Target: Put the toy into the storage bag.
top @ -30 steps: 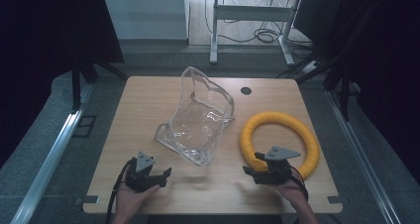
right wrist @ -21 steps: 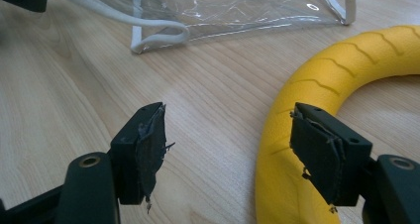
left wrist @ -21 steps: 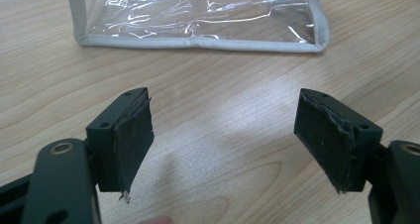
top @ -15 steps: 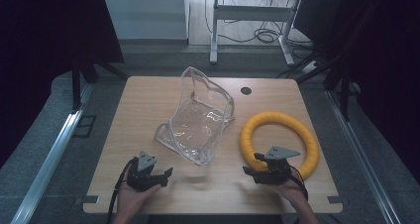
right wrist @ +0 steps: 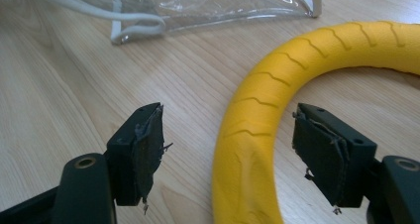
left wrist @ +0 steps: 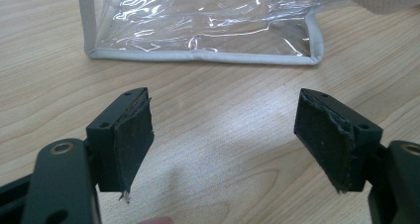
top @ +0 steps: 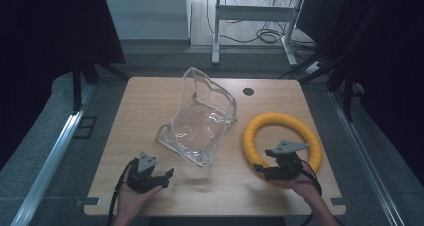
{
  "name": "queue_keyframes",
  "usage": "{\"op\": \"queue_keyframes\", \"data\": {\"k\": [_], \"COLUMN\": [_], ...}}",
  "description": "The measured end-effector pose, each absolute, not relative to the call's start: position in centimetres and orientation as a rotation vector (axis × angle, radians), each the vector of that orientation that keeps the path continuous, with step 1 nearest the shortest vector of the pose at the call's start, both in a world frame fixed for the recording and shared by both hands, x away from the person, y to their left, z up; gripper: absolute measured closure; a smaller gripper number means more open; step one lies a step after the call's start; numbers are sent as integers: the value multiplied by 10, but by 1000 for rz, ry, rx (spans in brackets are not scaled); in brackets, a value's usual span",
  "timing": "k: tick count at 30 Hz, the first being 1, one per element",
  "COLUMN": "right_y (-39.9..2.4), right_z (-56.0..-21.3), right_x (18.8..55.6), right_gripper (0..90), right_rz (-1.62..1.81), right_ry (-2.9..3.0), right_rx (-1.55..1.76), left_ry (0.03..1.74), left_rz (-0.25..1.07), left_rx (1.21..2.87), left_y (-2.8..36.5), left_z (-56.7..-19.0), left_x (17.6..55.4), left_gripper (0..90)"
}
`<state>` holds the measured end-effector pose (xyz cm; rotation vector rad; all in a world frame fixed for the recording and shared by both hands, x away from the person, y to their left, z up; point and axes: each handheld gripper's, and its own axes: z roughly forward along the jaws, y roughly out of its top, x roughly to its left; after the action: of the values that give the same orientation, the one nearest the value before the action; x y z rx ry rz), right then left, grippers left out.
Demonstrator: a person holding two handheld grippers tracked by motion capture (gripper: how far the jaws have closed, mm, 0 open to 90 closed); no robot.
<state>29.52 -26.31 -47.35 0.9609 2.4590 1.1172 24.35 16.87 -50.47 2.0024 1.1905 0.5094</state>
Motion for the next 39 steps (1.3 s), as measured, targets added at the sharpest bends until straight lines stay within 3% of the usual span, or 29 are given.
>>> {"op": "queue_keyframes", "data": {"k": [23,39], "right_y": [-258,-246], "right_z": [-474,-496], "right_x": [317,324], "right_gripper": [313,456], "right_rz": [605,315], "right_ry": [2832,2927], "right_rx": [871,827], "left_ry": [1193,1191], "left_rz": [505,503], "left_rx": [2004,2000], "left_y": [168,168], "left_z": [-506,-505], "left_x": [244,244], "left_gripper": [229,229]}}
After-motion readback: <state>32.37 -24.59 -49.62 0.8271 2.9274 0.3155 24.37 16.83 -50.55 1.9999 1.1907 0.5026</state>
